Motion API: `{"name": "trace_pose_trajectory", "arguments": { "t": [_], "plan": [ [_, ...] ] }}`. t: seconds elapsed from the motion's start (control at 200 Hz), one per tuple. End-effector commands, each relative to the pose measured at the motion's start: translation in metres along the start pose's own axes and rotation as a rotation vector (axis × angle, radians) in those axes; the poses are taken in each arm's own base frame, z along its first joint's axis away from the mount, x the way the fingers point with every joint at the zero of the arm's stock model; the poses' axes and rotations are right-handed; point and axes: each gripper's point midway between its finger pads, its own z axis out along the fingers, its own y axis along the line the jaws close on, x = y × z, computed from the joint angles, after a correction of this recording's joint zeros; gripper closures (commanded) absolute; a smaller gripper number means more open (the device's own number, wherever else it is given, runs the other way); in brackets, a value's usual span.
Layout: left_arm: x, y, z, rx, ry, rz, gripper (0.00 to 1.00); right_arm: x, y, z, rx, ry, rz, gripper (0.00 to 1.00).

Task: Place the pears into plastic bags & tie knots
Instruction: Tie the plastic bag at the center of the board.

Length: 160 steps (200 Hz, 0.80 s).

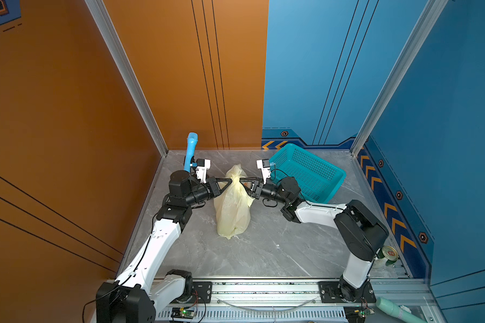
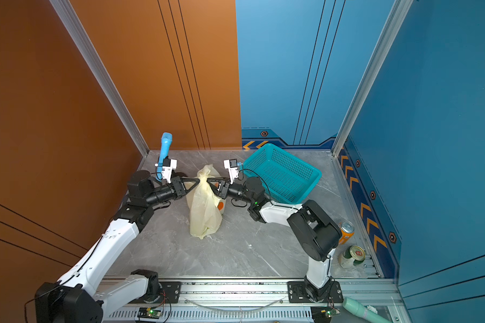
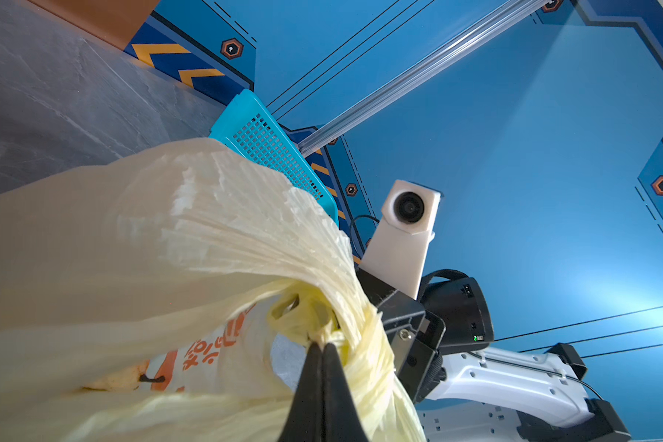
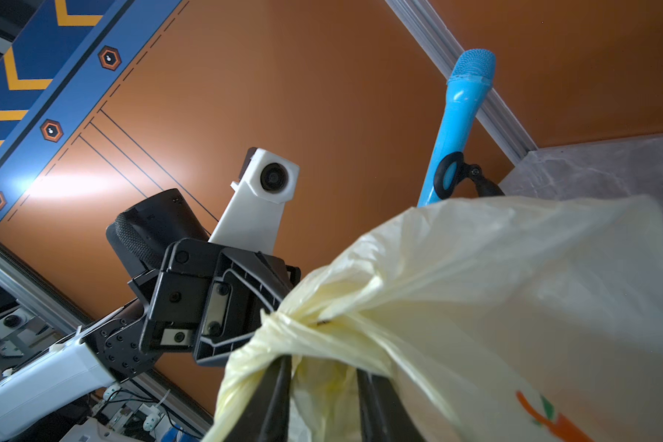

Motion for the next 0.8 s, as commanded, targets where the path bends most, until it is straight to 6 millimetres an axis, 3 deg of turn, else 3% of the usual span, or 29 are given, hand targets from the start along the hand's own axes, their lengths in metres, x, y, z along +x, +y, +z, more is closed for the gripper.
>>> {"name": "trace_pose_trajectory", "arguments": {
  "t": [0.0,0.125,0.21,0.345,0.375,0.451,0.601,0.726,0.796],
  "plan": [
    [-0.003,0.002,-0.005,-0.011,-0.029,0.028,1.0,0.007,-0.016,-0.025,0.125,0.063,-0.037,0.64],
    [-0.005,0.002,-0.007,-0.017,-0.036,0.031,1.0,0.017,-0.015,-0.047,0.204,0.112,-0.043,0.6],
    [-0.005,0.004,-0.009,-0.025,-0.036,0.032,1.0,0.02,-0.002,-0.057,0.22,0.141,-0.054,0.55],
    [-0.005,0.007,-0.01,-0.034,-0.035,0.024,1.0,0.031,0.016,-0.067,0.22,0.205,-0.1,0.47],
    [-0.004,0.008,-0.01,-0.035,-0.034,0.021,1.0,0.043,0.027,-0.063,0.197,0.241,-0.107,0.46],
    [-0.005,0.009,-0.009,-0.037,-0.033,0.018,1.0,0.049,0.033,-0.061,0.182,0.27,-0.116,0.46],
    [-0.005,0.009,-0.008,-0.035,-0.029,0.016,1.0,0.048,0.037,-0.05,0.173,0.272,-0.128,0.51],
    [-0.006,0.009,-0.008,-0.035,-0.027,0.017,1.0,0.043,0.038,-0.039,0.156,0.261,-0.133,0.72],
    [-0.006,0.009,-0.008,-0.037,-0.026,0.021,1.0,0.039,0.038,-0.035,0.153,0.248,-0.136,0.74]
  ]
}}
